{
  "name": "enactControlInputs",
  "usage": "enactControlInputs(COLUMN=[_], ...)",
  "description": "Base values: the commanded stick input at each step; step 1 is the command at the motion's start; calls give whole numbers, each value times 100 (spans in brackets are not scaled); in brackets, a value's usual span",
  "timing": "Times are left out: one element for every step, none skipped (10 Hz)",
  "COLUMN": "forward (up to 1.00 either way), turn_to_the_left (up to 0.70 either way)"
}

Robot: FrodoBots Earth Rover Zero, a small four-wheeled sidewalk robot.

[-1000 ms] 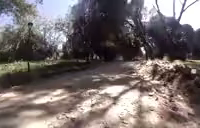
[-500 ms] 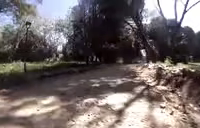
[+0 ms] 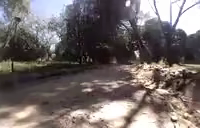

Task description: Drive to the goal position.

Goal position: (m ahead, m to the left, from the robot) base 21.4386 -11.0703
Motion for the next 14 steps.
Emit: enactControlInputs(forward=[85, 85, 85, 85, 85, 85, 85, 85, 85, 85, 85, 85, 85, 85], turn_to_the_left=[0, 0, 0, 0, 0, 0, 0, -1, -24, -34, -31, -19, 0, 0])
